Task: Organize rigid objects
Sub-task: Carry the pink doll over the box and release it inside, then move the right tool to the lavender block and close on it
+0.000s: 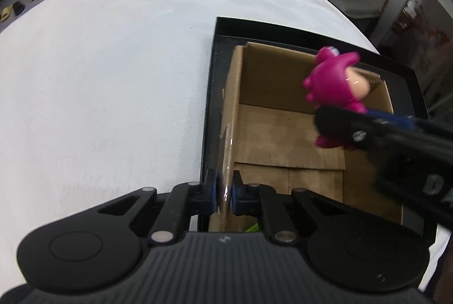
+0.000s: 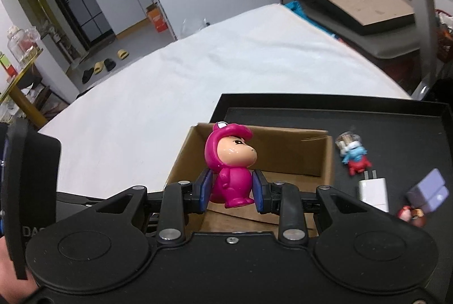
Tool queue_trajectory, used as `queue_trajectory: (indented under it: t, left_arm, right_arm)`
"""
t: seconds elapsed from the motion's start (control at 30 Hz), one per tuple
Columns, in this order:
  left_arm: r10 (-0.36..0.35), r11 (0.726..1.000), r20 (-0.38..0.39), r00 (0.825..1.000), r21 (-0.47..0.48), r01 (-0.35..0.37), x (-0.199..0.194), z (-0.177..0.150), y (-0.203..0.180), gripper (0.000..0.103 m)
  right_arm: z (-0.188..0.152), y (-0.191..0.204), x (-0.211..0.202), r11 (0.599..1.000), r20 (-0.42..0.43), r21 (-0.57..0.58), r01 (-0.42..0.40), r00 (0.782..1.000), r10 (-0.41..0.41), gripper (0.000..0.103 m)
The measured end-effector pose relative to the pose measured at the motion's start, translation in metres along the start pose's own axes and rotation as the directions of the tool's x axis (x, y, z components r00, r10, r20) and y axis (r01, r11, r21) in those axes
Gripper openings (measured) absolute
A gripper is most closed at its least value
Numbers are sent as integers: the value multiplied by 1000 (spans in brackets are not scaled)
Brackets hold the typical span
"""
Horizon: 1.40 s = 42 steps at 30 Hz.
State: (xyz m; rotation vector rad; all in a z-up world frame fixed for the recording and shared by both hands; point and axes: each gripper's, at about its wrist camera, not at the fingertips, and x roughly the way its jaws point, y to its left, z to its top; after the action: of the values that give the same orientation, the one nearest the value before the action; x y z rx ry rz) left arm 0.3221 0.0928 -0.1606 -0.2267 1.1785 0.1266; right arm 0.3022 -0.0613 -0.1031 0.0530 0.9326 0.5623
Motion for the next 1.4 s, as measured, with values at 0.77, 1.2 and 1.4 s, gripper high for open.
queue_trajectory:
  t: [0.77, 1.2, 1.4]
  left_arm:
    - [31, 999, 12, 999, 17, -31, -7, -6, -8, 11]
    - [107, 992, 3, 994, 61, -107, -11, -2, -27, 22]
    - [134, 986, 18, 991, 97, -135, -16, -4, -43, 51]
  right_arm:
    - [-15, -11, -12, 1000, -25, 20, -14, 1000, 15, 43]
    - [-32, -57, -46, 999, 37, 41, 27, 999, -28, 46]
    - [-41, -89, -55, 995, 67, 85, 52, 996, -58, 46]
